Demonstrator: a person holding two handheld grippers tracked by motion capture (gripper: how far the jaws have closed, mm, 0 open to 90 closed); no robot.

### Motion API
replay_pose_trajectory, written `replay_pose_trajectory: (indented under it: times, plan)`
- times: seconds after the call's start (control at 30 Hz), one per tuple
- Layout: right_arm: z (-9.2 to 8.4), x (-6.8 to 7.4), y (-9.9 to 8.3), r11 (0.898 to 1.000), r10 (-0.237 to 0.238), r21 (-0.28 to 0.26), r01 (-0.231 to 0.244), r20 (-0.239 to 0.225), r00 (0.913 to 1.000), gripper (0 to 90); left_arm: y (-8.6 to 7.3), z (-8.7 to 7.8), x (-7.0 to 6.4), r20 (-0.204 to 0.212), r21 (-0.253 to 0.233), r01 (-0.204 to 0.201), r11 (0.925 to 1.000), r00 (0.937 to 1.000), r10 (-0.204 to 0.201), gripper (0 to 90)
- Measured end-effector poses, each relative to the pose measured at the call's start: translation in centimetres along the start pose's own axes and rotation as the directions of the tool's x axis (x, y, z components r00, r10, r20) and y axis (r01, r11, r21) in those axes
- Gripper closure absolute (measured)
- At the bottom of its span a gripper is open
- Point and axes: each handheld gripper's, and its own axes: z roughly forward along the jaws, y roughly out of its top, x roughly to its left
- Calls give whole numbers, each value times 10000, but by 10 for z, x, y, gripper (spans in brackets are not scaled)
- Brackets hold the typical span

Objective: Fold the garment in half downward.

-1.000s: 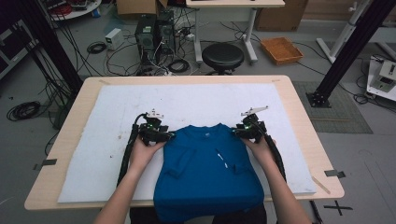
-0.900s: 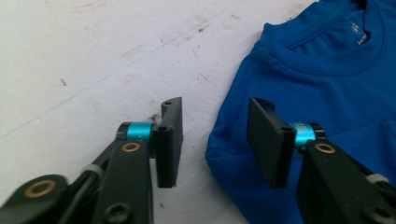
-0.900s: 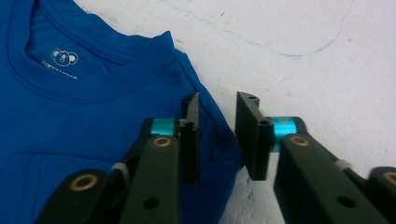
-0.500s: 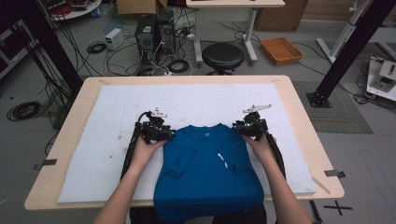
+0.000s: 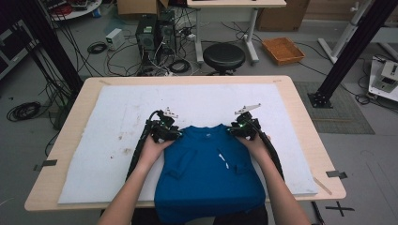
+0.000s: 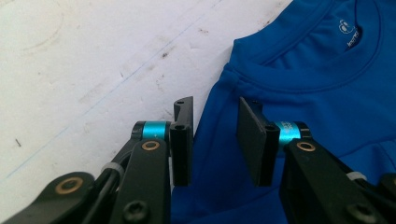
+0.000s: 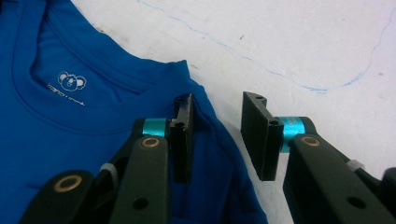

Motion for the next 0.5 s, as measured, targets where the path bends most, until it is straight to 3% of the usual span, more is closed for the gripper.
replay_pose_trajectory:
  times: [0.13, 0.27, 0.3, 0.5]
  plan:
    - [0, 0, 0, 9999, -141, 16, 141, -15, 9999, 728, 0, 0, 0, 64, -29, 36, 10000, 10000, -36, 678]
    - [-1, 4, 0, 9990, -446, 28, 446, 40, 9990, 863, 0, 1, -3, 156, -89, -214, 9997, 9996, 216, 805]
    - [-1, 4, 0, 9990, -442, 24, 442, 50, 9990, 869, 0, 1, -4, 195, -115, -232, 9997, 9995, 234, 851]
    - [-4, -1, 1, 9995, -204, -248, 204, -24, 9998, 884, -1, 2, 2, 161, -337, -111, 9994, 9998, 117, 871]
